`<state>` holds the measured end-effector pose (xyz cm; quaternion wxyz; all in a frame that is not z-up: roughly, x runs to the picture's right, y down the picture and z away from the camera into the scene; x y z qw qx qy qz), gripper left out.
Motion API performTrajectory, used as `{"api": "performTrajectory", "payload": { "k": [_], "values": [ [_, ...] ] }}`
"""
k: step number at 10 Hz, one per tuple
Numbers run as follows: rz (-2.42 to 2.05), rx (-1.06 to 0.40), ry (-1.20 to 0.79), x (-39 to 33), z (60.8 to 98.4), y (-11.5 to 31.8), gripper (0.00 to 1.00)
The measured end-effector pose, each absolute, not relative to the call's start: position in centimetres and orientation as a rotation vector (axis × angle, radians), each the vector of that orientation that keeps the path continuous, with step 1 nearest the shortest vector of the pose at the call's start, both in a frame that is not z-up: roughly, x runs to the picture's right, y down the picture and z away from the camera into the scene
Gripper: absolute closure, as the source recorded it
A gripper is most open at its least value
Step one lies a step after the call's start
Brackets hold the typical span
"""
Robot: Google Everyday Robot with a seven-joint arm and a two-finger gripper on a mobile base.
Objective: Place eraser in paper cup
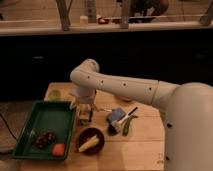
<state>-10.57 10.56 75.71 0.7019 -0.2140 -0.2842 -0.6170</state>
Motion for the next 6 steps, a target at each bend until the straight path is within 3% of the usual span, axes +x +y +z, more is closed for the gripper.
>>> {"api": "performTrajectory", "payload": {
  "k": [6],
  "values": [
    [-1.369, -0.481, -0.639, -10.15, 76.12, 10.00, 0.20]
  ]
}}
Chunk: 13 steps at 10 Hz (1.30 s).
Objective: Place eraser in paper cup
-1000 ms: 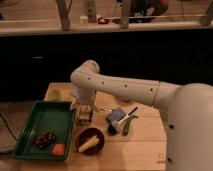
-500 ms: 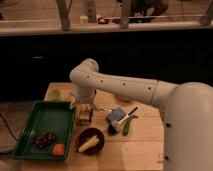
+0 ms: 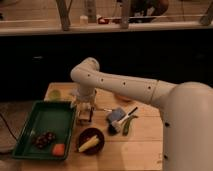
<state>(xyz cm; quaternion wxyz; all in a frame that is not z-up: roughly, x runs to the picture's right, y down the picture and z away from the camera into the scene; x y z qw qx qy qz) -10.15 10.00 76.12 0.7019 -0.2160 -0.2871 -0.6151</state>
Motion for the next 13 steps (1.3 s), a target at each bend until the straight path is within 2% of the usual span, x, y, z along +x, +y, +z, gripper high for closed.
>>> {"api": "performTrajectory", "payload": {
  "k": [13],
  "values": [
    [-1.359, -0.468, -0.648, -9.94, 76.33, 9.75, 0.20]
  ]
}}
